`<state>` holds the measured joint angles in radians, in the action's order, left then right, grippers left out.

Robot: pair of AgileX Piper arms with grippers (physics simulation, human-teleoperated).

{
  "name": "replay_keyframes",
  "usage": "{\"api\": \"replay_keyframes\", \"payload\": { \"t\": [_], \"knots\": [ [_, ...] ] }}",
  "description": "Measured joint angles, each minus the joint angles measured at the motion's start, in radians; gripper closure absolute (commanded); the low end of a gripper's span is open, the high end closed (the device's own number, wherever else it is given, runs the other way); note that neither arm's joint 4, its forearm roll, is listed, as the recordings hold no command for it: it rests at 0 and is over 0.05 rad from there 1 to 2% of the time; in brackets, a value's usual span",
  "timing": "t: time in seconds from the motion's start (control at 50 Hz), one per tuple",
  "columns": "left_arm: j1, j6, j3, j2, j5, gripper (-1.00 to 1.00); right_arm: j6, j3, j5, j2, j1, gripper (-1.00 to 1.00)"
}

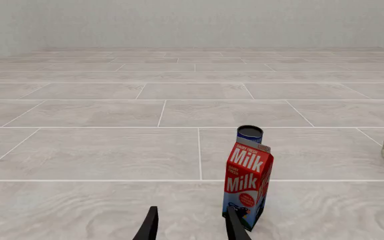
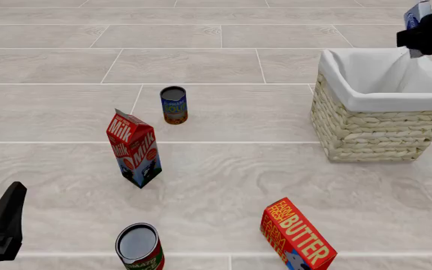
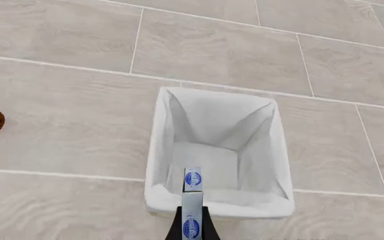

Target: Pick the cream cheese and place it in the basket.

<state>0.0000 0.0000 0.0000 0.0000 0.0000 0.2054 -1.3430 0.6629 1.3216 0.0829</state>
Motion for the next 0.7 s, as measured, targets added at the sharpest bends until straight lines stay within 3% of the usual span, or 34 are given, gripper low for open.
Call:
{"api": "replay_keyframes", "payload": {
  "t": [0.7],
  "knots": [
    [0.000,0.000,0.000,0.000,0.000,-1.00,0.086,-0.345,0.222,0.342,0.056,1.00]
  ]
}}
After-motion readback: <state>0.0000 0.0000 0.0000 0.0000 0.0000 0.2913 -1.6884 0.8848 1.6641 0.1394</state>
